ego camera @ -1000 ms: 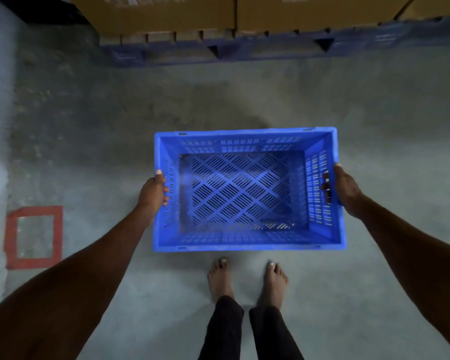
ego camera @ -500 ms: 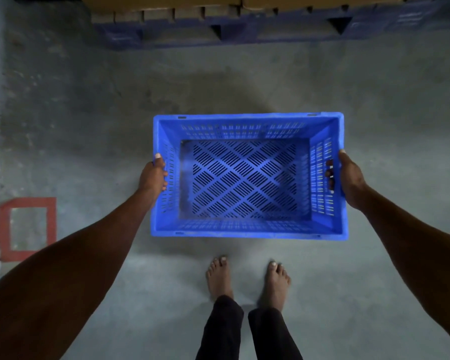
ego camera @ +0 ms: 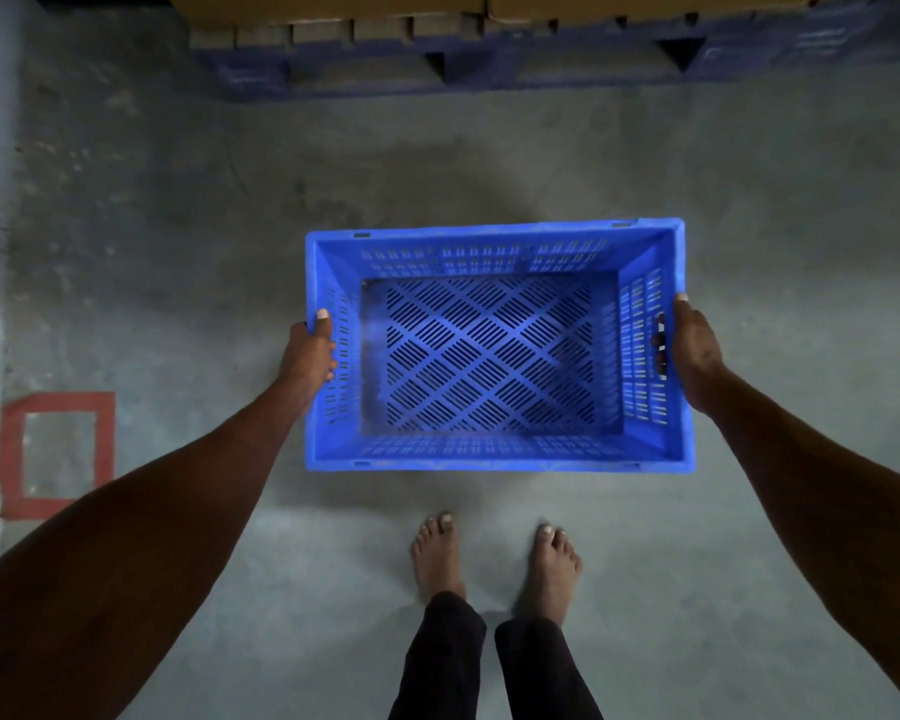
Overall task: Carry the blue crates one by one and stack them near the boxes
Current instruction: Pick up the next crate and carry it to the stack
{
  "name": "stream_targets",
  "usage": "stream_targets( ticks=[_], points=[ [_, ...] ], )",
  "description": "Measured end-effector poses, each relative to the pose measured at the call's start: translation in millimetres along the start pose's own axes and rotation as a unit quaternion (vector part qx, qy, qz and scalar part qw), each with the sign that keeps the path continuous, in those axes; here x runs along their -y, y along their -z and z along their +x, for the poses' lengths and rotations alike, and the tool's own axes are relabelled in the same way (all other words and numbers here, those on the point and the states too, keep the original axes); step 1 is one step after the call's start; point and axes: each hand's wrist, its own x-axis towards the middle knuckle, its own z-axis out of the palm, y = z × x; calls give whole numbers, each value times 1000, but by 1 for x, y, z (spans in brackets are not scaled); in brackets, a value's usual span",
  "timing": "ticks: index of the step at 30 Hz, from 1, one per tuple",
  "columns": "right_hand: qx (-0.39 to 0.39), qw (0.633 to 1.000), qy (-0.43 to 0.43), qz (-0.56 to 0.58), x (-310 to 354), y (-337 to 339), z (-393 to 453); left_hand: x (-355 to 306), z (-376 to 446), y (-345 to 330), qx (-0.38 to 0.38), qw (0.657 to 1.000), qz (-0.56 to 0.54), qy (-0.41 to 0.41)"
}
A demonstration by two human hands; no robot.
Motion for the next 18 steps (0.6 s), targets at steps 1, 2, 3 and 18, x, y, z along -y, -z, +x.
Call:
stream_targets(
  ticks=[1,2,3,18],
  points=[
    [-10,1000,0,-17,-1,0,2,1,0,1,-13,1000,11,-6],
    [-17,999,-4,-30,-1,0,3,3,0,2,-26,999,24,-14],
    [-26,999,-2,-48,-2,0,2,8,3,3,-33,999,35,-18],
    [-72,898,242,-361,99,21,-192,-96,-195,80,-133,856,372,-334]
  ],
)
